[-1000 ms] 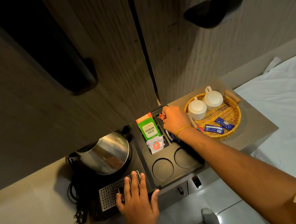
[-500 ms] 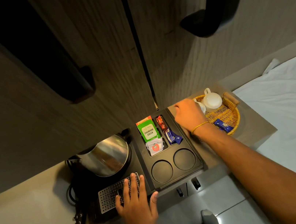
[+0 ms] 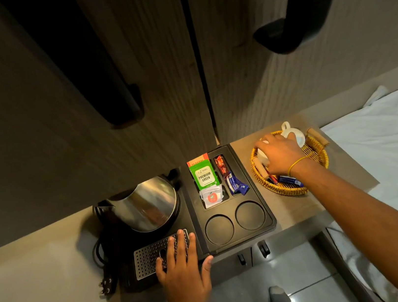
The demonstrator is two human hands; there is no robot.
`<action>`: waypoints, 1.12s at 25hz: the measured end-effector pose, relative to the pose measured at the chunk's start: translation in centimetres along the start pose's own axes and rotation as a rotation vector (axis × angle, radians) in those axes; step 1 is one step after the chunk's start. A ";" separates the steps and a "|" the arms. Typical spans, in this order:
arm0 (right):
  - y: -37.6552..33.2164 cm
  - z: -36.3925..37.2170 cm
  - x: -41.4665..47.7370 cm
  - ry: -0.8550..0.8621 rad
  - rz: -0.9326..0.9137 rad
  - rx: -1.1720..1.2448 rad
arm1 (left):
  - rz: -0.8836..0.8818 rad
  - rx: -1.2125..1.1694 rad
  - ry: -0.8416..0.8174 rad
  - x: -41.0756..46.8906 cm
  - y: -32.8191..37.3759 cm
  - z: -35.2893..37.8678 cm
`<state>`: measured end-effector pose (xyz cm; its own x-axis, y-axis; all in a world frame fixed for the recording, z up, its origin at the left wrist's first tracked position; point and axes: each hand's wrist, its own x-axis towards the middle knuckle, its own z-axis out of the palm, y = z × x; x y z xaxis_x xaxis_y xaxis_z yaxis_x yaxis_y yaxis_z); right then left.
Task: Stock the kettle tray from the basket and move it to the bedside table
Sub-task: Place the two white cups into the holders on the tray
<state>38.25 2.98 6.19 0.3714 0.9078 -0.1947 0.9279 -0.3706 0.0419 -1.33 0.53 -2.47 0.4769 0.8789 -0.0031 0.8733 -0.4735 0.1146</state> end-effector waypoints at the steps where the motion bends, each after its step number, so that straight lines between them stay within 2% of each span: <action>1: -0.2 0.0 0.0 0.002 0.008 0.001 | 0.003 0.000 0.004 0.0 -0.1 0.1; 5: -0.2 -1.4 -0.9 0.037 0.017 0.067 | 0.006 -0.008 0.003 0.0 -0.2 0.4; 8: -0.2 -3.3 -3.0 0.183 -0.004 0.145 | 0.006 -0.008 -0.003 0.0 -0.1 0.3; 10: -1.6 -4.7 -5.2 0.293 -0.064 0.239 | 0.002 -0.010 -0.008 -0.1 0.0 0.2; 12: -4.4 -5.3 -7.5 0.325 -0.199 0.365 | -0.004 -0.020 -0.010 -0.1 0.1 0.1; 15: -9.8 -4.0 -10.3 0.160 -0.387 0.469 | -0.007 -0.028 -0.014 -0.2 0.2 -0.2; 18: -14.3 -1.0 -11.4 -0.008 -0.502 0.419 | -0.007 -0.035 -0.028 -0.4 0.1 -0.3; 28: -16.3 2.8 -10.1 -0.042 -0.520 0.285 | 0.003 -0.040 -0.026 -0.1 0.0 0.3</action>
<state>19.31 -0.73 4.73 -0.1367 0.9779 -0.1583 0.9396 0.0774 -0.3335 -1.33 0.44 -2.73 0.4824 0.8755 -0.0287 0.8675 -0.4730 0.1538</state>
